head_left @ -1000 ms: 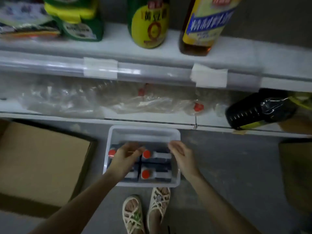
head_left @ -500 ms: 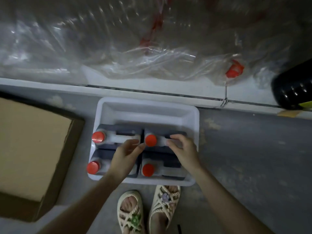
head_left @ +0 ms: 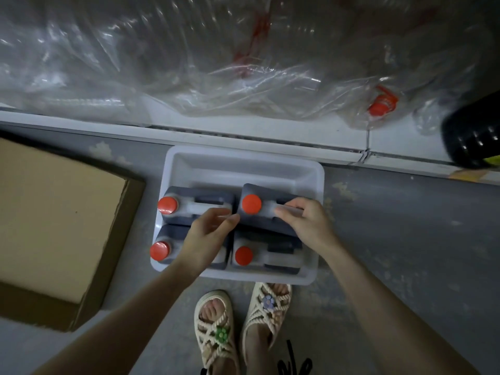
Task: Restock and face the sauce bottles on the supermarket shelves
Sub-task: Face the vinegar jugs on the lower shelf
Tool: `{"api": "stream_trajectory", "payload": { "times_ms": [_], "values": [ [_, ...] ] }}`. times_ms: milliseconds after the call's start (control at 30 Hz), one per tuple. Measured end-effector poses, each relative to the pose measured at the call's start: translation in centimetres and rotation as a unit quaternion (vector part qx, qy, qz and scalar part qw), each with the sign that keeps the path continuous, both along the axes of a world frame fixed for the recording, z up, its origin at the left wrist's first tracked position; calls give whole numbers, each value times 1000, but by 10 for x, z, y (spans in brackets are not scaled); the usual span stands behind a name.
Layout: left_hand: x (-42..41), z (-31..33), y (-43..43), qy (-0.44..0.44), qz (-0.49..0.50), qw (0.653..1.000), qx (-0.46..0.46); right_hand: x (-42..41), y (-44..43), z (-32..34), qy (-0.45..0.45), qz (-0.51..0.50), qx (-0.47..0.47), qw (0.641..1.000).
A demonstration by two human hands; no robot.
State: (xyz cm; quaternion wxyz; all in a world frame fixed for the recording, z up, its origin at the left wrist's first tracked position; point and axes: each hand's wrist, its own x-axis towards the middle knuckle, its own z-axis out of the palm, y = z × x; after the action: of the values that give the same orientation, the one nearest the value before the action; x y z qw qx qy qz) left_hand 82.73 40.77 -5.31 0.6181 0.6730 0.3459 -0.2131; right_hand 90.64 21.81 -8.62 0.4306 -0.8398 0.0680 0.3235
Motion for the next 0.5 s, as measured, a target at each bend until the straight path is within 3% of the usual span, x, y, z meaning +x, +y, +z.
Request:
{"api": "stream_trajectory", "payload": {
  "times_ms": [233, 367, 500],
  "values": [
    [13, 105, -3, -48, -88, 994, -34, 8, -19, 128, 9, -29, 30, 999],
    [30, 192, -3, -89, -142, 983, -72, 17, -26, 233, -18, -48, 45, 998],
    [50, 292, -7, -164, -206, 964, -47, 27, -29, 358, -64, -24, 48, 997]
  ]
}}
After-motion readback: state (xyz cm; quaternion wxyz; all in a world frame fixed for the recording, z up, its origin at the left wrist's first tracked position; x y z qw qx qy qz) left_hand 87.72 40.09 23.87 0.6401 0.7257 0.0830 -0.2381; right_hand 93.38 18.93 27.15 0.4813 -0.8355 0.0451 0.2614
